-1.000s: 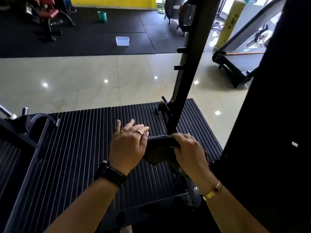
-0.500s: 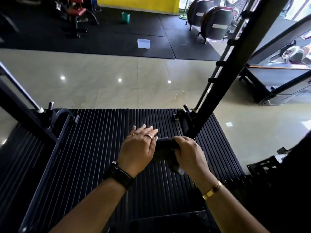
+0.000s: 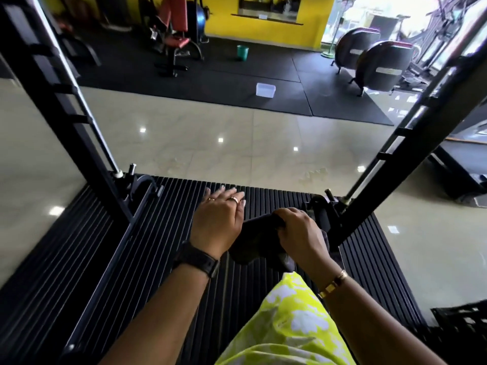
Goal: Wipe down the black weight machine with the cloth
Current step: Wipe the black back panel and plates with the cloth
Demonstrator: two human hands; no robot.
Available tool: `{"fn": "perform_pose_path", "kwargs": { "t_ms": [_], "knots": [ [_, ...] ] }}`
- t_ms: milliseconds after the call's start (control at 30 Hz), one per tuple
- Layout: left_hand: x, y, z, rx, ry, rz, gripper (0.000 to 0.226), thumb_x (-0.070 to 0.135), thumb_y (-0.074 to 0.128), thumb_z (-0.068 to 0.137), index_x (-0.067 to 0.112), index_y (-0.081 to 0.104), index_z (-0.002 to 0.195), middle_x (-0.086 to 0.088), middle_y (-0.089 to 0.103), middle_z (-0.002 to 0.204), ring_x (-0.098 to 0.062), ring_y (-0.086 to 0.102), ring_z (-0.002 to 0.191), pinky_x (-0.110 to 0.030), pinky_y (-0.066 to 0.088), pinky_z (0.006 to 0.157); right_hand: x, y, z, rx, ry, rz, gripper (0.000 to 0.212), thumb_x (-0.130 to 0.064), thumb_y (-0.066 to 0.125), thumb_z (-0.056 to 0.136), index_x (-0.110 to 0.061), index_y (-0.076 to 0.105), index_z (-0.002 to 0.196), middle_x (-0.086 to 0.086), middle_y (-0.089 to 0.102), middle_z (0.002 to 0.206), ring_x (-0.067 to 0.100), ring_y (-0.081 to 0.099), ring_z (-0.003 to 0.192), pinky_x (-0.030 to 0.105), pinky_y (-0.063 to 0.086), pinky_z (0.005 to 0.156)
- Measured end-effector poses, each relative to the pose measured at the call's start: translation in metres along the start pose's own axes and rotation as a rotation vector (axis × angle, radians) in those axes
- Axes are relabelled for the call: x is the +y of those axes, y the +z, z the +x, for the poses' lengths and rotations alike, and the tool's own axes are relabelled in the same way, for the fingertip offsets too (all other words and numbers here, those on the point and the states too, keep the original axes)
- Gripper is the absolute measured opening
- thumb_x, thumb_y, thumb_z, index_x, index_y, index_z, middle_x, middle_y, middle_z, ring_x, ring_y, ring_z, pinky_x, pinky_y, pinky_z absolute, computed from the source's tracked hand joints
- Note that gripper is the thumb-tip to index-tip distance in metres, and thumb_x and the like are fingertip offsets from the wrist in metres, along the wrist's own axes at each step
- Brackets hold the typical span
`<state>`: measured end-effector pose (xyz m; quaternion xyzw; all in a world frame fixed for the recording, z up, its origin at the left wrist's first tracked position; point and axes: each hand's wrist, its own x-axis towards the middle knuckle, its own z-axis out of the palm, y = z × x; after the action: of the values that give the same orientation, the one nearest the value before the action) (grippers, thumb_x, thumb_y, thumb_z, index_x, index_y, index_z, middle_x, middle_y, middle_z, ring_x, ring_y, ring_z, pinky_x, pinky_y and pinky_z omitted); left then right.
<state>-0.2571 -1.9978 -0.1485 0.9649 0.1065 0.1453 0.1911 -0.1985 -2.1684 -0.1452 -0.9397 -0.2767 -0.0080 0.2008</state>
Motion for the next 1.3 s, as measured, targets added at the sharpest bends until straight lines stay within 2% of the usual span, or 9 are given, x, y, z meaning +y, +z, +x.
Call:
{"fn": "perform_pose_path", "kwargs": {
  "t_ms": [300,433,567,700,867,1000,1100,1200,1300],
  "knots": [
    [-0.052,-0.006,0.033,-0.051,-0.069,0.061,0.043,0.033,0.03,0.105,0.023,0.042,0.146,0.001,0.037,0.154,-0.015,0.03,0.144,-0.029,0.009,0.119,-0.021,0.02,0.071,-0.009,-0.105,0.005,0.037,-0.005,0.052,0.09,-0.011,0.06,0.126,0.01,0.063,0.12,0.029,0.057,0.108,0.031,0.043,0.081],
    [-0.078,0.006,0.057,-0.091,-0.101,0.058,0.043,0.032,0.03,0.105,0.022,0.045,0.145,0.0,0.04,0.152,-0.017,0.032,0.143,-0.033,0.011,0.12,-0.02,0.04,0.117,-0.034,-0.136,0.02,0.033,-0.004,0.054,0.089,-0.011,0.063,0.12,0.009,0.063,0.116,0.027,0.058,0.105,0.034,0.044,0.086],
    [-0.115,0.02,0.1,-0.125,-0.156,0.082,0.048,0.037,0.024,0.104,0.022,0.047,0.143,0.0,0.042,0.151,-0.018,0.033,0.142,-0.033,0.012,0.119,-0.018,0.072,0.184,-0.043,-0.15,0.033,0.03,-0.004,0.056,0.082,-0.012,0.066,0.109,0.006,0.066,0.107,0.027,0.062,0.098,0.032,0.047,0.082],
    [-0.147,0.026,0.162,-0.143,-0.205,0.119,0.062,0.039,0.016,0.093,0.019,0.051,0.14,-0.002,0.043,0.15,-0.02,0.033,0.142,-0.035,0.012,0.119,-0.022,0.09,0.258,-0.117,-0.167,0.055,0.03,-0.006,0.052,0.091,-0.013,0.065,0.117,0.006,0.064,0.115,0.026,0.058,0.105,0.032,0.043,0.087],
    [-0.173,0.032,0.238,-0.183,-0.232,0.171,0.056,0.043,0.015,0.101,0.021,0.048,0.141,0.001,0.037,0.153,-0.018,0.03,0.144,-0.034,0.005,0.119,-0.026,0.107,0.337,-0.132,-0.222,0.054,0.031,-0.007,0.057,0.09,-0.015,0.063,0.119,0.006,0.063,0.118,0.025,0.055,0.108,0.031,0.039,0.091],
    [-0.185,0.034,0.278,-0.164,-0.241,0.182,0.061,0.043,0.013,0.098,0.02,0.051,0.14,-0.001,0.041,0.151,-0.021,0.033,0.142,-0.036,0.01,0.118,-0.028,0.108,0.384,-0.07,-0.261,0.055,0.034,-0.006,0.058,0.089,-0.014,0.063,0.122,0.007,0.064,0.123,0.028,0.056,0.111,0.034,0.04,0.094],
    [-0.185,0.028,0.298,-0.132,-0.232,0.189,0.067,0.044,0.009,0.093,0.019,0.052,0.139,-0.002,0.043,0.15,-0.021,0.033,0.142,-0.039,0.014,0.119,-0.031,0.101,0.404,0.014,-0.292,0.076,0.031,-0.004,0.06,0.086,-0.011,0.067,0.115,0.01,0.067,0.116,0.031,0.059,0.106,0.035,0.041,0.092],
    [-0.183,0.022,0.322,-0.101,-0.216,0.196,0.064,0.041,0.012,0.093,0.019,0.052,0.139,-0.002,0.043,0.15,-0.02,0.033,0.143,-0.037,0.011,0.119,-0.028,0.095,0.422,0.074,-0.337,0.09,0.03,-0.001,0.062,0.082,-0.008,0.07,0.11,0.012,0.07,0.108,0.033,0.062,0.098,0.036,0.043,0.089],
    [-0.181,0.02,0.348,-0.101,-0.184,0.208,0.065,0.039,0.012,0.091,0.021,0.049,0.141,0.001,0.041,0.152,-0.016,0.031,0.143,-0.035,0.008,0.119,-0.021,0.089,0.44,0.086,-0.345,0.104,0.038,-0.001,0.069,0.079,-0.007,0.068,0.116,0.013,0.07,0.112,0.033,0.063,0.1,0.038,0.044,0.092]
  ]
}}
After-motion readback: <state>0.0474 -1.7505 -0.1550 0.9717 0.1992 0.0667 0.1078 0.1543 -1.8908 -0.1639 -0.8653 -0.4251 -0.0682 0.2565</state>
